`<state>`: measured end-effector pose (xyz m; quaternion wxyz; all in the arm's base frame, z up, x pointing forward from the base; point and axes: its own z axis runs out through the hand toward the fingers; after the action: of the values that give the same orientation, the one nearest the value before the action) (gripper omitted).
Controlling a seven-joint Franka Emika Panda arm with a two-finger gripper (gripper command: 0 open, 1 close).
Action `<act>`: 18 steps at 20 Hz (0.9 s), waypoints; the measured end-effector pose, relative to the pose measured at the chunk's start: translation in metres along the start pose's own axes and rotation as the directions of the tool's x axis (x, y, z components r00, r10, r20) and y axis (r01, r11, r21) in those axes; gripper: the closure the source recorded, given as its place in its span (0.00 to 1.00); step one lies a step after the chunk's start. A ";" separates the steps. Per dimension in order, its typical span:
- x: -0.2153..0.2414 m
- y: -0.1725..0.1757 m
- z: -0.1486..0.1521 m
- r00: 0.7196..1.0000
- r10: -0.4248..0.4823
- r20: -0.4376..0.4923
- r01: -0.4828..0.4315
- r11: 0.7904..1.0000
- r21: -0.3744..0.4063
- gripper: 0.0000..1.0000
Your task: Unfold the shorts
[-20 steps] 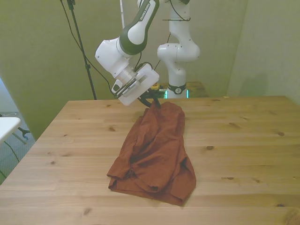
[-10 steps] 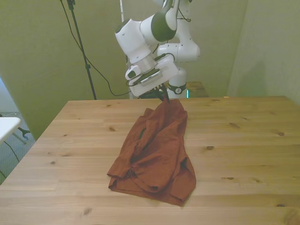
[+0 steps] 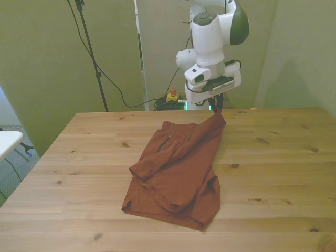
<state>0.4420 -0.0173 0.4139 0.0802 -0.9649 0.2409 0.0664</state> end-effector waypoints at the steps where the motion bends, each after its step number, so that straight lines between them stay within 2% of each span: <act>1: -0.004 -0.006 0.004 1.000 -0.015 0.005 0.015 1.000 -0.007 0.00; 10: -0.022 -0.033 0.015 0.995 -0.098 0.014 0.098 0.994 -0.051 0.00; 18: -0.021 -0.054 0.005 0.993 -0.119 0.003 0.119 0.993 -0.020 0.00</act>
<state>0.4489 0.0401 0.4191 0.0748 -0.9783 0.1822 0.0647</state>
